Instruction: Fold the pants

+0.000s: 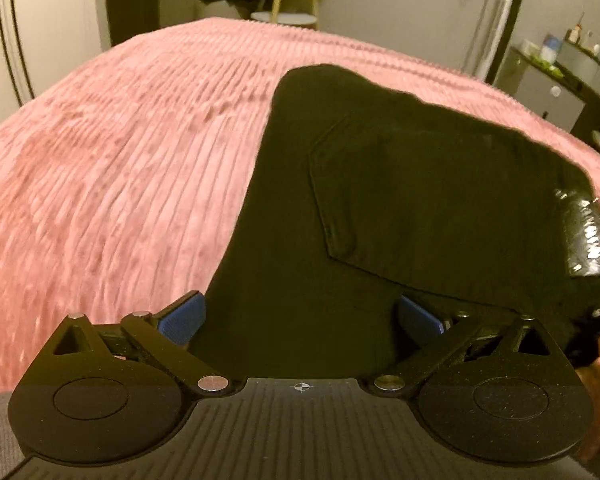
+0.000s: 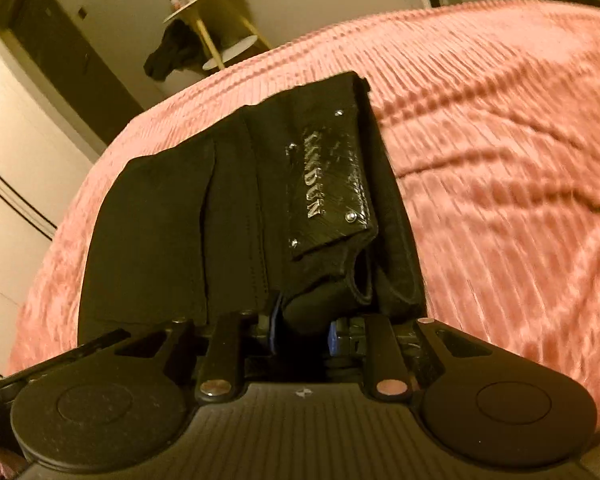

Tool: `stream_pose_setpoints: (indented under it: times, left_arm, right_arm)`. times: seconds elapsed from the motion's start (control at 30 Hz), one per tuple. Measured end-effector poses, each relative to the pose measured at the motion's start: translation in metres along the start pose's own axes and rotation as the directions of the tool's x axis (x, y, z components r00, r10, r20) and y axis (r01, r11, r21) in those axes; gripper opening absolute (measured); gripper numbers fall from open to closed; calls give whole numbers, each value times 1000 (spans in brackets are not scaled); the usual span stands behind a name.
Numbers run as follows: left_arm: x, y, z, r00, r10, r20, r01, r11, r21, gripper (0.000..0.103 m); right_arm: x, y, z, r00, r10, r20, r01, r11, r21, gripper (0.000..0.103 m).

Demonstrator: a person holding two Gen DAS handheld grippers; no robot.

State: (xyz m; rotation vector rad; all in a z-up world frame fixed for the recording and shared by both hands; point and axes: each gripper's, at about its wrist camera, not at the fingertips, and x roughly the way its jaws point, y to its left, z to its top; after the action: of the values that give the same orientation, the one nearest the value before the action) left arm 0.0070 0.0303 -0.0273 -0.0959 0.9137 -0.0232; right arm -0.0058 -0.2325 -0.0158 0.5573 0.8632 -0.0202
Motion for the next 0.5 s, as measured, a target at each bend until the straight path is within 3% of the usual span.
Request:
stream_pose_setpoints:
  times: [0.2, 0.27, 0.3, 0.4, 0.5]
  left_arm:
    - [-14, 13, 0, 998, -63, 14, 64, 996, -70, 103]
    - [-20, 19, 1, 996, -91, 21, 93, 990, -103, 103]
    - [-22, 21, 3, 994, -105, 25, 107, 987, -119, 103]
    - [-34, 30, 7, 990, -133, 46, 138, 979, -151, 103]
    - [-40, 37, 15, 986, -138, 95, 151, 976, -154, 103]
  right_arm:
    - [-28, -18, 3, 998, 57, -18, -55, 995, 83, 34]
    - [-40, -22, 4, 1000, -8, 1, 8, 998, 59, 62]
    - [-44, -26, 5, 999, -32, 15, 31, 998, 58, 65]
    - [-39, -45, 14, 1000, 22, -16, -19, 989, 150, 66]
    - [-31, -42, 22, 1000, 19, -15, -17, 992, 125, 66]
